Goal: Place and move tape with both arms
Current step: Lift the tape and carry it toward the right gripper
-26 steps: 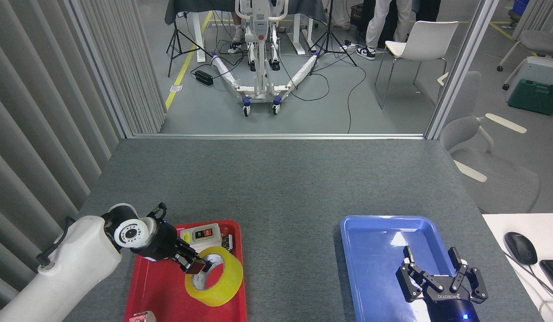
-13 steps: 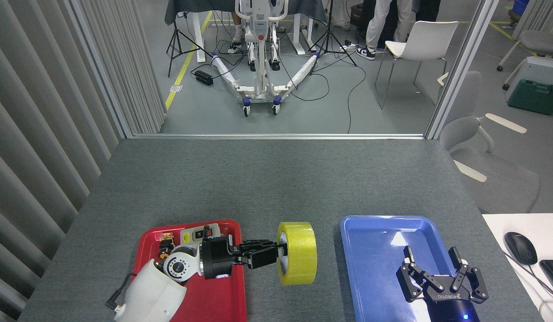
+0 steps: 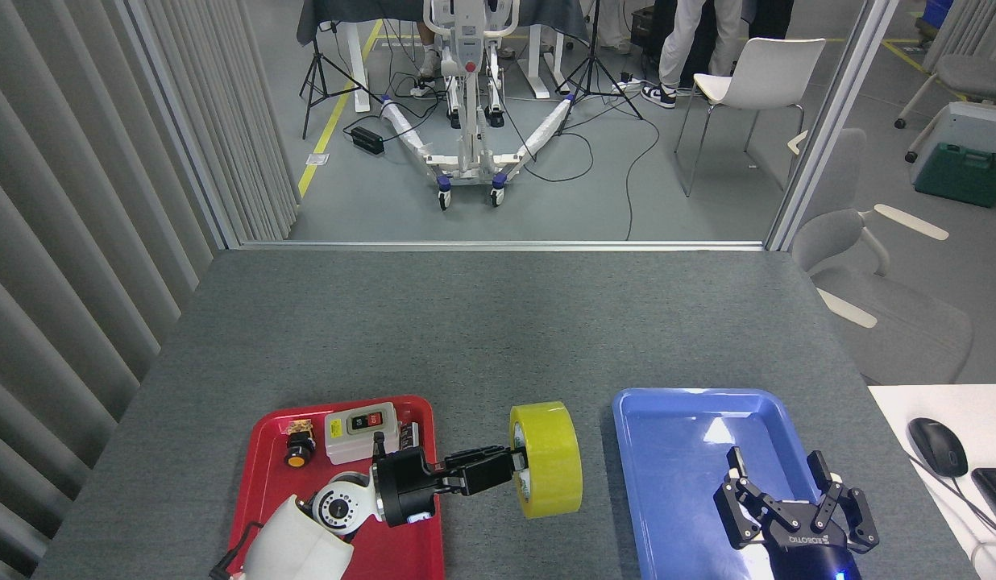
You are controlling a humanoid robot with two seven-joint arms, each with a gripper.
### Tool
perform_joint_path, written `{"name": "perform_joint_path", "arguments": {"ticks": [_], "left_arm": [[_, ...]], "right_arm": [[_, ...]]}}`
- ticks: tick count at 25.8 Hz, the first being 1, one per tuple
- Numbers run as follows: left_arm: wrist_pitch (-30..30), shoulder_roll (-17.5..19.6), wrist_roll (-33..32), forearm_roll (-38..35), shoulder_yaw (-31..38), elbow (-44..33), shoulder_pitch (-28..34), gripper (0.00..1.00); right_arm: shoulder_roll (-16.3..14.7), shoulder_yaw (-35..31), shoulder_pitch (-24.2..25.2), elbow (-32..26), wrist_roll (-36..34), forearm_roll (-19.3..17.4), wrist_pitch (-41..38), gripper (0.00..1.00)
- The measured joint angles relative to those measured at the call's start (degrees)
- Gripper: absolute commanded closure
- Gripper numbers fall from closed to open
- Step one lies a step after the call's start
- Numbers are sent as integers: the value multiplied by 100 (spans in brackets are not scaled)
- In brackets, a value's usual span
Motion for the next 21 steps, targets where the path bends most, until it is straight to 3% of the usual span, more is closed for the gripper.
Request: {"name": "perform_joint_path", "arguments": {"ticks": [7, 12, 18, 21], "left_arm": [[0, 50, 6, -48, -709, 16, -255, 100], [0, 52, -26, -59, -953, 80, -411, 100], [0, 49, -43, -65, -1003, 207, -524, 100], [0, 50, -48, -66, -1006, 236, -538, 100]], "right_arm": [[-127, -15, 2, -3, -12, -378, -464, 0], [-335, -48, 79, -54, -285, -434, -1901, 0], [-673, -350, 479, -208, -450, -439, -4189, 0], [-742, -574, 674, -230, -525, -442, -4837, 0]]}}
